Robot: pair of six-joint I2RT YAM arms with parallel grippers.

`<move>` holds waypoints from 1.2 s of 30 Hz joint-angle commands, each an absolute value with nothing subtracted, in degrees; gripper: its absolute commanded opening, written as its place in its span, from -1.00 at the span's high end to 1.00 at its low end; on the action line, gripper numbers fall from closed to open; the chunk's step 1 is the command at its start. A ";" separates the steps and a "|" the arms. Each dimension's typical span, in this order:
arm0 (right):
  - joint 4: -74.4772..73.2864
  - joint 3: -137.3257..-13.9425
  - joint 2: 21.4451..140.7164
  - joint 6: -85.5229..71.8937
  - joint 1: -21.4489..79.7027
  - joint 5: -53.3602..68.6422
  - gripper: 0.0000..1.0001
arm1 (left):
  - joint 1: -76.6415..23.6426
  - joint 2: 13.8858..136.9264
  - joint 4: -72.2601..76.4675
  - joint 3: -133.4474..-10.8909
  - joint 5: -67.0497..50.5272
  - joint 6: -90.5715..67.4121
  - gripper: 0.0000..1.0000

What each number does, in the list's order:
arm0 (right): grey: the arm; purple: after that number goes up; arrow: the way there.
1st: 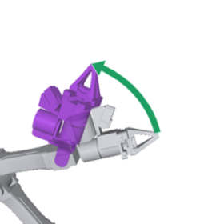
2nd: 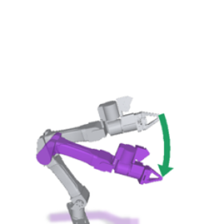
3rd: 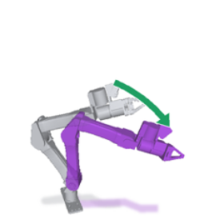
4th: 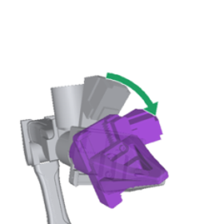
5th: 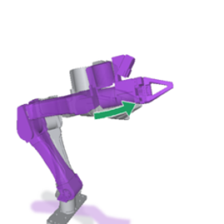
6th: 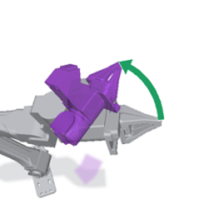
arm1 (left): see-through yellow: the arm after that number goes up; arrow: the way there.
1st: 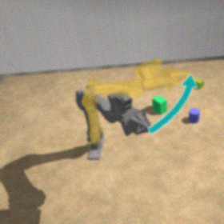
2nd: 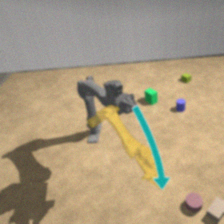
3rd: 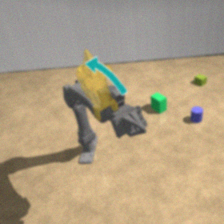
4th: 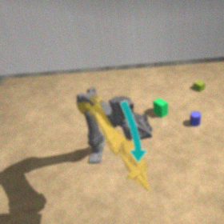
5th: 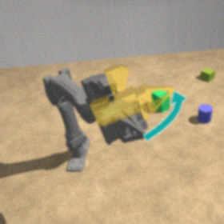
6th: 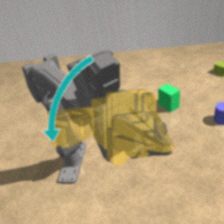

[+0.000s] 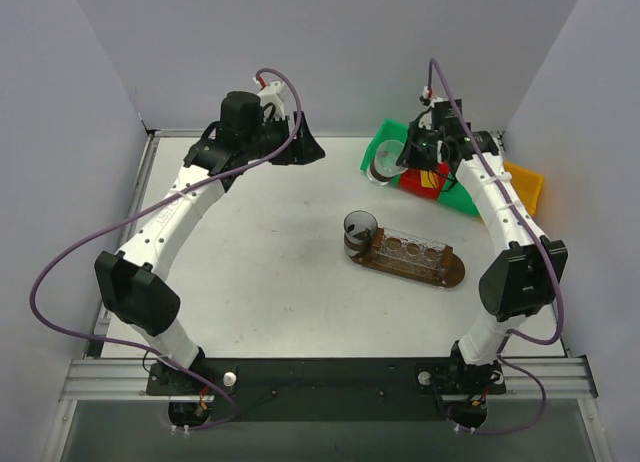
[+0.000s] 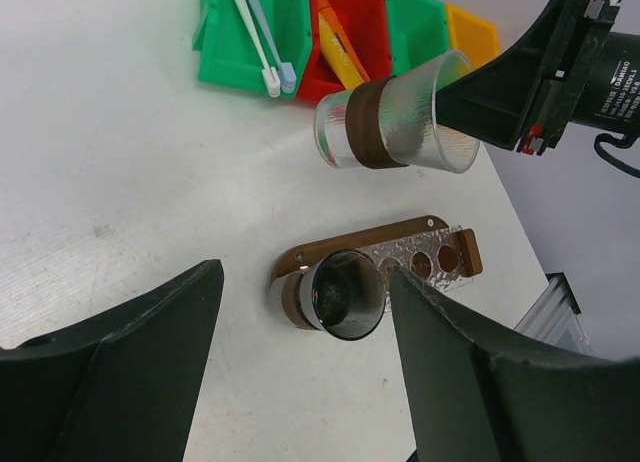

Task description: Prepare toiletry sets of a toothbrush and toothpaste on the tray

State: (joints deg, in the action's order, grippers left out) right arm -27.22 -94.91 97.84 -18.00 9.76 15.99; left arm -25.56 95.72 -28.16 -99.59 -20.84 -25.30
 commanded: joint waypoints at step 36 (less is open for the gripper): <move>-33.92 -116.54 112.15 -4.48 39.81 10.37 1.00 | -19.07 81.65 -26.81 -78.05 -21.88 -16.61 -0.63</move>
State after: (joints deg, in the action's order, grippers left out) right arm -34.83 -112.84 114.04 -5.56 39.07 11.11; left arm -19.07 83.57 -29.32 -78.30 -20.40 -18.46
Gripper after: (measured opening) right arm 0.062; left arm 0.819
